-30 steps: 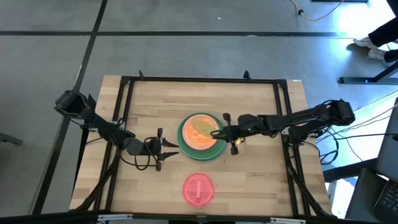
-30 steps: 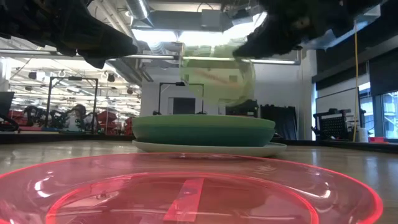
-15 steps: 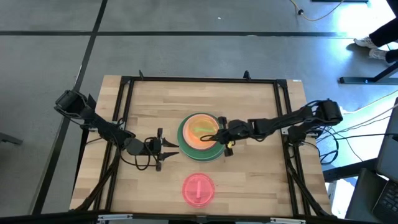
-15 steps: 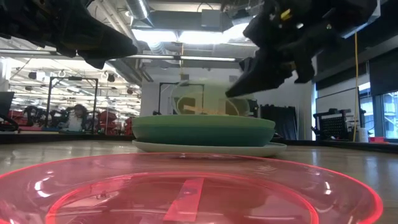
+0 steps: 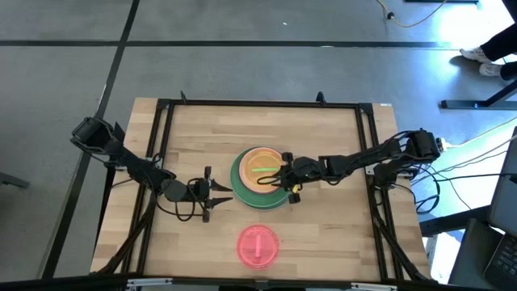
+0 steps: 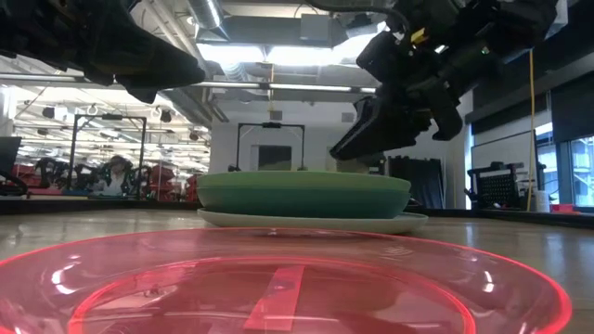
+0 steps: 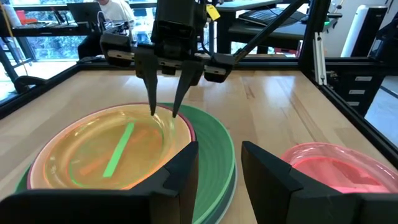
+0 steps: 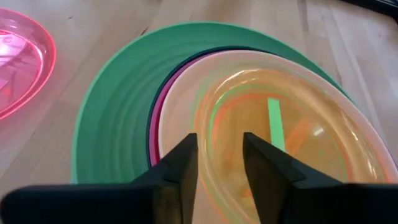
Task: Stack plastic plates
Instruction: Stack the light green plate on top of the orange plate, then stack the light pink plate on top of the light green plate
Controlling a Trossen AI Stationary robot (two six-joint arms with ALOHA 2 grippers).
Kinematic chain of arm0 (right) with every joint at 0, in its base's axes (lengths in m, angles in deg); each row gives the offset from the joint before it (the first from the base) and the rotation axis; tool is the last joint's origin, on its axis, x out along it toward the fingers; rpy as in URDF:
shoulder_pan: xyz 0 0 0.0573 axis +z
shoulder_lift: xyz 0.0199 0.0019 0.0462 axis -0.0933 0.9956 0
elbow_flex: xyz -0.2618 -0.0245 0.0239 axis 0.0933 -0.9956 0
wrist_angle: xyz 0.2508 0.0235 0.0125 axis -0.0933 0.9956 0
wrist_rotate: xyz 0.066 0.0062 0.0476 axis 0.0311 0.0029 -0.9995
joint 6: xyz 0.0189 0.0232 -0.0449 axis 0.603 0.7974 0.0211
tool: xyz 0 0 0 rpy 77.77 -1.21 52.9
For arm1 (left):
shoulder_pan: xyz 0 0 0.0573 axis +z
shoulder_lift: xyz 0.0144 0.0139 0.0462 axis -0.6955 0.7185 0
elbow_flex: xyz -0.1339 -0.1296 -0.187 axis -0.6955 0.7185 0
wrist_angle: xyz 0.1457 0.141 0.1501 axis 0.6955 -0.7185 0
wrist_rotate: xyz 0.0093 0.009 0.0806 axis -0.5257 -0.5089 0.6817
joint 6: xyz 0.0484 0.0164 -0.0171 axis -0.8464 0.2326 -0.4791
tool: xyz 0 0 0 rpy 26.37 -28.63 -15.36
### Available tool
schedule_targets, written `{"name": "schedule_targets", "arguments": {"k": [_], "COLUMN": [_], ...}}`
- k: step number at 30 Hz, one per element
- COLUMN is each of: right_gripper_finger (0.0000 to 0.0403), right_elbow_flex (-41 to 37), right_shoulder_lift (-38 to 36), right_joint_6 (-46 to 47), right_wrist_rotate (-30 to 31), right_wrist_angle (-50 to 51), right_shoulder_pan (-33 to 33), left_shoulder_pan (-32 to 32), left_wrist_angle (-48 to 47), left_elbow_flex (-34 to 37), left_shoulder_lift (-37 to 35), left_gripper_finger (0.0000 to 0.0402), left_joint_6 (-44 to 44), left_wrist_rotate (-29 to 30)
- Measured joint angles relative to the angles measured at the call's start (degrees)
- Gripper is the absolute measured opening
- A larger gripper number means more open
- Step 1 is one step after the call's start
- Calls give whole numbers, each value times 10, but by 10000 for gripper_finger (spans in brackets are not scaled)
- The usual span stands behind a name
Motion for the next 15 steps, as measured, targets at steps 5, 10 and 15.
{"name": "schedule_targets", "arguments": {"k": [5,10,15], "right_gripper_finger": [137,138,138], "right_elbow_flex": [55,125,129], "right_shoulder_lift": [0,-1,0], "right_joint_6": [14,46,62], "right_wrist_rotate": [8,5,-59], "right_wrist_angle": [86,207,193], "right_shoulder_pan": [0,1,29], "left_shoulder_pan": [0,0,0], "left_wrist_angle": [-1,-2,-2], "left_elbow_flex": [0,0,0], "left_shoulder_lift": [0,8,22], "left_gripper_finger": [115,115,115], "left_joint_6": [6,15,37], "left_wrist_rotate": [0,-6,-14]}}
